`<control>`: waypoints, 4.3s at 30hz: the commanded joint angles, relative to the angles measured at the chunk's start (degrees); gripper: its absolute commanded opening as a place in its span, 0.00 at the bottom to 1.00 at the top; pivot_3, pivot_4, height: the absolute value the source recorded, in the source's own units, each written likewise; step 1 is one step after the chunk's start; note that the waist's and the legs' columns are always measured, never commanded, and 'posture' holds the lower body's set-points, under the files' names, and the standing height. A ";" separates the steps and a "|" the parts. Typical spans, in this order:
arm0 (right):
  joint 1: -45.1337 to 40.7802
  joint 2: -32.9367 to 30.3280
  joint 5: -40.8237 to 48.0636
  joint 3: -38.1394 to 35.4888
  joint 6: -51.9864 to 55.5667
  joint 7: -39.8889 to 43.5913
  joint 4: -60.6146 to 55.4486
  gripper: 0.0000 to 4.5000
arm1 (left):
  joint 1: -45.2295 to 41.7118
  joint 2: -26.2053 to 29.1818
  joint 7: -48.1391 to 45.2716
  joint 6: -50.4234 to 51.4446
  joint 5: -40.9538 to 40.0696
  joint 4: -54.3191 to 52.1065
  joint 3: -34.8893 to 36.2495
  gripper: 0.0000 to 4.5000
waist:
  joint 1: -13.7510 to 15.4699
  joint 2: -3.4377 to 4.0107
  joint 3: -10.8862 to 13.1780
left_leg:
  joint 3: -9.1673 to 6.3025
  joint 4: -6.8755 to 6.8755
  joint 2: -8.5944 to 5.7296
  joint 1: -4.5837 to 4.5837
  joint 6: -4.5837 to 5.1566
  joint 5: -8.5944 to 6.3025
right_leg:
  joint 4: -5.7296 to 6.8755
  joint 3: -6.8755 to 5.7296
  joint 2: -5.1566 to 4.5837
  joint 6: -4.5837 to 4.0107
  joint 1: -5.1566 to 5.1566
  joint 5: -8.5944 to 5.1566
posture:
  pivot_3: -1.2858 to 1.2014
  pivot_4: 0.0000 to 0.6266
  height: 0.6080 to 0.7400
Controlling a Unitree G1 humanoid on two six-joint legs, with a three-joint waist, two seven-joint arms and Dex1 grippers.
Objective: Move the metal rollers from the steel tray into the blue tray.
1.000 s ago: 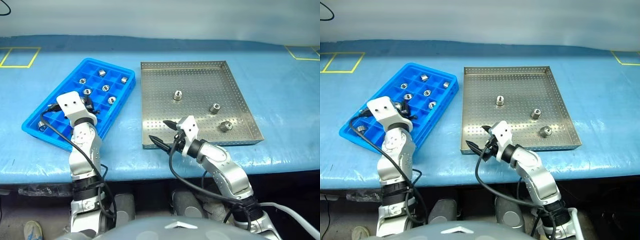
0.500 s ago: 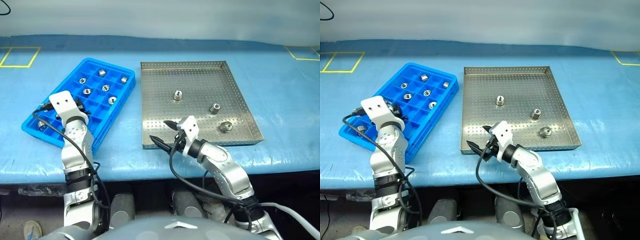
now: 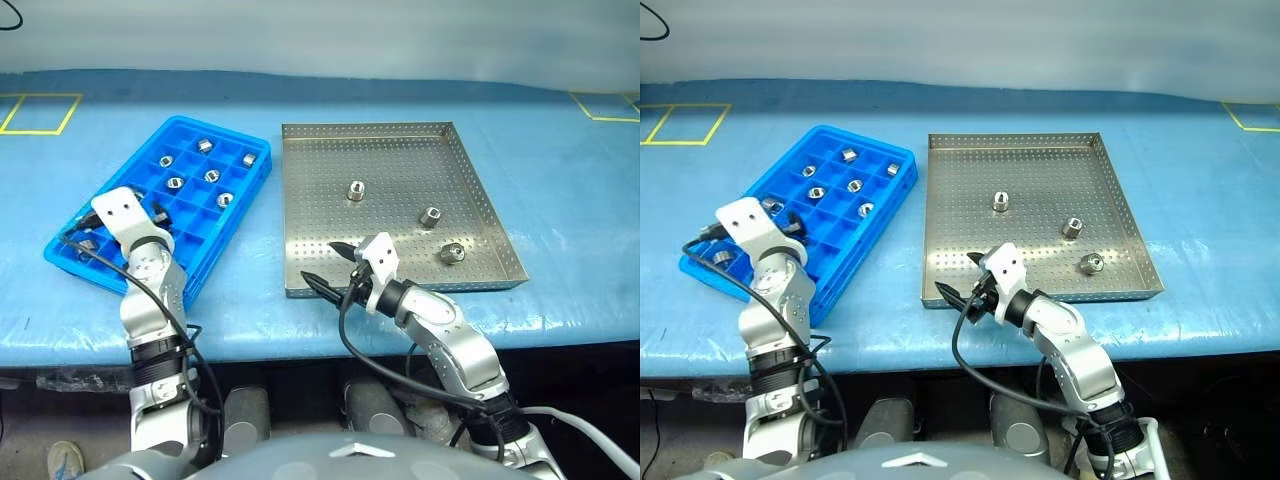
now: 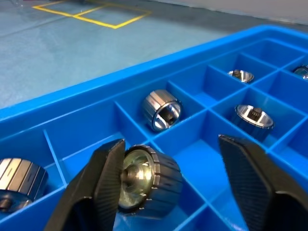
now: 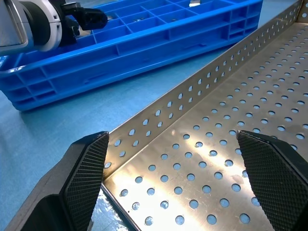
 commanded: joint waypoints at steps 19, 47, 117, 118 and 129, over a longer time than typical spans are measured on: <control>-0.18 0.69 -1.01 -0.20 -1.40 -0.10 -0.98 1.00 | 5.31 -2.78 -20.88 11.72 -4.17 -2.33 -22.51 0.92 | 1.62 0.80 -0.65 | -0.01 0.09 -0.52 0.13 0.22 0.04 | -0.08 0.00 -0.49 0.12 0.29 -0.15 | 0.51 0.24 1.00; -1.54 3.38 -0.55 -1.79 -2.03 -2.17 -1.54 1.00 | 0.10 -2.83 -31.95 -13.09 -5.27 -4.07 -25.73 0.92 | 0.55 0.34 -0.38 | -0.02 0.12 -0.78 -0.07 0.48 0.04 | -0.08 -0.02 -0.77 0.30 0.18 -0.21 | 0.50 0.24 1.00; -36.52 21.63 -10.01 -19.89 6.95 -45.58 26.26 1.00 | 14.56 9.21 -29.74 -9.60 -8.12 -21.14 -25.72 0.92 | 2.12 0.44 -0.19 | -0.38 -0.29 -0.67 -0.14 0.40 0.09 | -0.01 -0.44 -0.73 -0.06 -0.01 -0.06 | 0.58 0.24 1.00; -37.51 21.82 -9.86 -20.98 6.92 -46.63 28.02 1.00 | 15.24 9.31 -29.88 -9.37 -7.75 -21.76 -26.28 0.92 | 2.28 0.46 -0.18 | -0.38 -0.29 -0.67 -0.16 0.40 0.09 | -0.02 -0.45 -0.74 -0.06 -0.01 -0.06 | 0.59 0.24 1.00; -45.18 23.08 -5.50 -28.80 9.34 -51.47 42.62 1.00 | 22.18 7.80 -28.64 -8.98 -4.86 -26.41 -28.47 0.92 | 3.21 0.70 -0.03 | -0.49 -0.41 -0.68 -0.16 0.41 0.08 | -0.02 -0.65 -0.82 -0.16 -0.02 -0.12 | 0.63 0.24 1.00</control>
